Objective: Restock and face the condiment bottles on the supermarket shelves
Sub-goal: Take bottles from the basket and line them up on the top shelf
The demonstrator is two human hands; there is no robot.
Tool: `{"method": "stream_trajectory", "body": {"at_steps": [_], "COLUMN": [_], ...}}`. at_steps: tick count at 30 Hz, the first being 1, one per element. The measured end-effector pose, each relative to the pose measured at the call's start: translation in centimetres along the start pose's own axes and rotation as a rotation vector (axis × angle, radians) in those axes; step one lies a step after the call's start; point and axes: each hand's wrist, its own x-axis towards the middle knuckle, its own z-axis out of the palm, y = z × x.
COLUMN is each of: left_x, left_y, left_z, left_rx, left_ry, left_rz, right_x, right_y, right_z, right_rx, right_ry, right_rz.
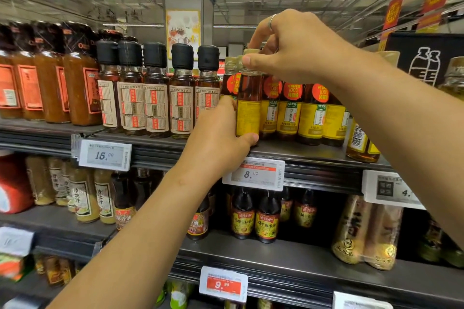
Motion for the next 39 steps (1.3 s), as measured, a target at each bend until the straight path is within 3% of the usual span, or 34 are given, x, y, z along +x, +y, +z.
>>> {"method": "stream_trajectory", "body": {"at_steps": [6,8,16,23,34,39], "left_x": [0.4,0.3,0.0,-0.4,-0.2,-1.3], "left_y": [-0.3,-0.3,-0.1,0.1,-0.1,0.4], "left_z": [-0.4,-0.5,-0.1,0.3,1.3,1.0], "left_rx": [-0.079,-0.111,-0.037,-0.063,0.055,0.196], "left_ry": [-0.123,-0.134,0.010,0.123,0.214,0.252], "left_rz": [-0.006,-0.006,0.062,0.025,-0.004,0.041], "right_x": [-0.3,-0.3,-0.2,-0.6,-1.0,-2.5], "right_y": [0.3,0.2,-0.3,-0.4,-1.5,-0.5], "right_z": [-1.1,-1.3,0.0,0.1,0.9,-2.7], "right_rx": [0.075,0.005,-0.003,0.090,0.015,0.021], "right_ry": [-0.179,-0.164,-0.020,-0.109,-0.040,0.051], "right_rz": [-0.047,-0.064,-0.018,0.013,-0.011,-0.008]}}
